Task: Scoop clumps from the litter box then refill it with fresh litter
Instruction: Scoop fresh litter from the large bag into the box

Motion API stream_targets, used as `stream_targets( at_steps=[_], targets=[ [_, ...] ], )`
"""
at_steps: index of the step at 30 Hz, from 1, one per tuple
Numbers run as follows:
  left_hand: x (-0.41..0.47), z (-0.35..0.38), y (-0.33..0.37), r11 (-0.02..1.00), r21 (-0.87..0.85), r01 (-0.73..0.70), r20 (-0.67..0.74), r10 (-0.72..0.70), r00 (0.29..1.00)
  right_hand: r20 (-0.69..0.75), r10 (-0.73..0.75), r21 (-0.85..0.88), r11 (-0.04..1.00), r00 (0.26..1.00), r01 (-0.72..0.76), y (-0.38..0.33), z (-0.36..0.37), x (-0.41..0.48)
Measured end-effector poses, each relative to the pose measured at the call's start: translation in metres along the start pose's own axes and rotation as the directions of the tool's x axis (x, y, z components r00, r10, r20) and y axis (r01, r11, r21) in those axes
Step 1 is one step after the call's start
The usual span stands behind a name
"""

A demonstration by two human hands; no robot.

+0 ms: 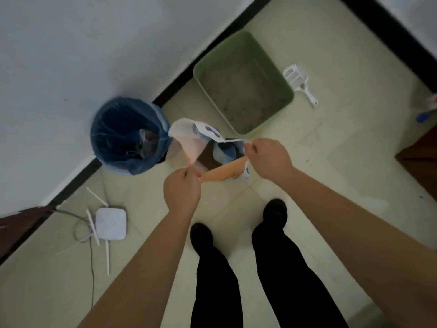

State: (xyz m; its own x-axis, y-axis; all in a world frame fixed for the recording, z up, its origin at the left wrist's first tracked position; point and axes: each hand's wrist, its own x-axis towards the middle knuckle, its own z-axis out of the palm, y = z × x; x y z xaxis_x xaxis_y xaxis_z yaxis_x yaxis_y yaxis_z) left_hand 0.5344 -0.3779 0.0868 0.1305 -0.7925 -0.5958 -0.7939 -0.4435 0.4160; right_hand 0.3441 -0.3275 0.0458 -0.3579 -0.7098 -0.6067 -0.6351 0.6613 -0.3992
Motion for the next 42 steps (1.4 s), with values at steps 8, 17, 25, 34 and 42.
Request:
stream_targets(
  at_steps=[8,17,25,34,42],
  targets=[
    [0.085,0.089,-0.083,0.978,-0.041,0.203,0.142,-0.195,0.970,0.094,0.197,0.013,0.980,0.976,-0.199,0.069,0.126,0.069],
    [0.143,0.060,-0.057,0.910,0.326,-0.255,0.012,0.265,0.964,0.122,0.345,0.274,0.890,0.931,-0.365,0.051,0.121,0.059],
    [0.179,0.071,-0.007,0.595,0.590,-0.546,0.206,0.542,0.815,0.198,0.267,0.347,0.881,0.943,-0.323,0.031,0.104,0.049],
    [0.169,0.045,-0.047,0.668,0.466,-0.581,-0.022,0.665,0.747,-0.186,0.324,0.160,0.942,0.928,-0.296,0.055,0.069,0.052],
    [0.171,0.056,-0.051,0.670,0.405,-0.623,0.005,0.679,0.734,-0.129,-0.225,-0.190,0.961,0.966,0.198,-0.002,0.073,0.065]
  ],
)
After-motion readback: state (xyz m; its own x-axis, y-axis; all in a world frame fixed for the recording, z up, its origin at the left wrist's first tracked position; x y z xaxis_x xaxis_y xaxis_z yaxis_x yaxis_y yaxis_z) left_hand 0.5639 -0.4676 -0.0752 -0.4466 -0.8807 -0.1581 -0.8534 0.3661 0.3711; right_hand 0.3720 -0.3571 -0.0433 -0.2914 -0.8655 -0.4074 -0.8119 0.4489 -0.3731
